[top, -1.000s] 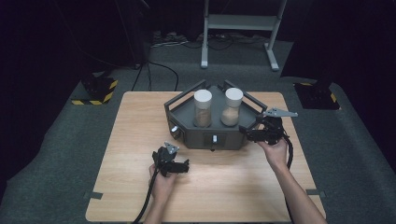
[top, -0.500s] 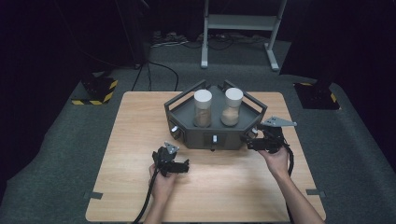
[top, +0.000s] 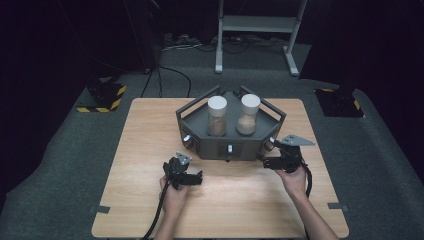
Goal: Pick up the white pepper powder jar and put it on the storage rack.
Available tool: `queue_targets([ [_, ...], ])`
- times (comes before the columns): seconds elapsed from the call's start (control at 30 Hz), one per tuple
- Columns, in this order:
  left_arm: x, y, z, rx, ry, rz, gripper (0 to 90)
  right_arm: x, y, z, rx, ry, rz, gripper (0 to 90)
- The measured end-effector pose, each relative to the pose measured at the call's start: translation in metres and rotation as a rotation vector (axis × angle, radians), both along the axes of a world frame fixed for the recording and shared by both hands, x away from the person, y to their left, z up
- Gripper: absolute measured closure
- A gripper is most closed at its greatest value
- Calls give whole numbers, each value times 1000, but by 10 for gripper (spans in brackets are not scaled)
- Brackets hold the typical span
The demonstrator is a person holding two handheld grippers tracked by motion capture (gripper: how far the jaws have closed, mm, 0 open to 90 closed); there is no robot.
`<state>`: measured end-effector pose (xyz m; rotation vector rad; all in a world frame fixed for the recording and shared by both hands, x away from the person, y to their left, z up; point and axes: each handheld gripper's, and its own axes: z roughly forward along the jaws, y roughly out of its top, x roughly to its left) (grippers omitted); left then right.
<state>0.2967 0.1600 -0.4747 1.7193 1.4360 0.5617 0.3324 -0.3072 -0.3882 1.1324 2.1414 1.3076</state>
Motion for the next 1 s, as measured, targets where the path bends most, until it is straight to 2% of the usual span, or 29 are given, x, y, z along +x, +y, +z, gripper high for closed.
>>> queue_targets([
  [0.37,0,0,0,1,0,0,13,-11,4,-17,-23,12,-16,86],
  [0.5,0,1,1,7,6,-5,12,-15,12,-21,-83,10,-11,86],
  [0.6,0,0,1,5,4,-3,13,-17,16,-25,-110,14,-7,86],
  [0.83,0,0,1,7,5,-4,13,-20,21,-35,-132,25,-14,87],
  [1.0,0,0,0,2,-1,2,13,-21,26,-44,-161,51,-37,93],
])
